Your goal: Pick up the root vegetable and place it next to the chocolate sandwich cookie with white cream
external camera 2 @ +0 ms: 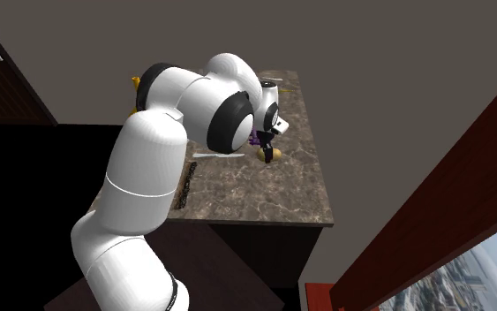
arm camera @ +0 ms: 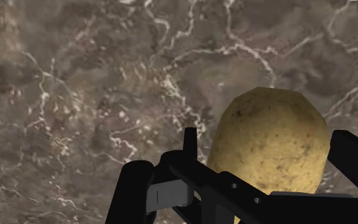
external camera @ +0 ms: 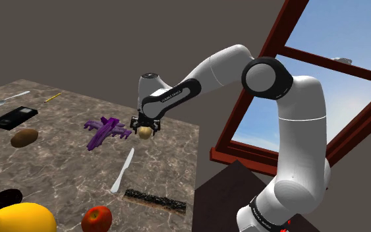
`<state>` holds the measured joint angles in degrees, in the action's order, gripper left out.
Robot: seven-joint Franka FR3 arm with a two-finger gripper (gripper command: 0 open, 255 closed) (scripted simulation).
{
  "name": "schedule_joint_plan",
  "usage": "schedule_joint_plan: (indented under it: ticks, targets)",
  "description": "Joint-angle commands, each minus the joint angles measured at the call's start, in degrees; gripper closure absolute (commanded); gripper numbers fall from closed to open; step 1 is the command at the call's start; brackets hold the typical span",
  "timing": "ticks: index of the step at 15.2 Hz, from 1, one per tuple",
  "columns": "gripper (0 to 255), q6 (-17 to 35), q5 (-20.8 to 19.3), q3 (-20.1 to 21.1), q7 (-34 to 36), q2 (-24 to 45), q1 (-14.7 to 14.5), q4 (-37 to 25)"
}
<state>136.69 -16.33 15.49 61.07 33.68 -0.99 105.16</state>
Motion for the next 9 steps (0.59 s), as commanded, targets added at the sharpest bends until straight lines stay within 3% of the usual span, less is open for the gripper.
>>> schedule_joint_plan:
  ticks: [1,2,3,9]
  targets:
    - [0,0.0,0.0,0.0,0.0,0.0,0.0,0.0]
    - [0,0.0,0.0,0.0,0.0,0.0,0.0,0.0]
    - [255,0.0,0.0,0.0,0.0,0.0,0.0,0.0]
    - [255,0.0,0.0,0.0,-0.02,0.0,0.01,-0.01]
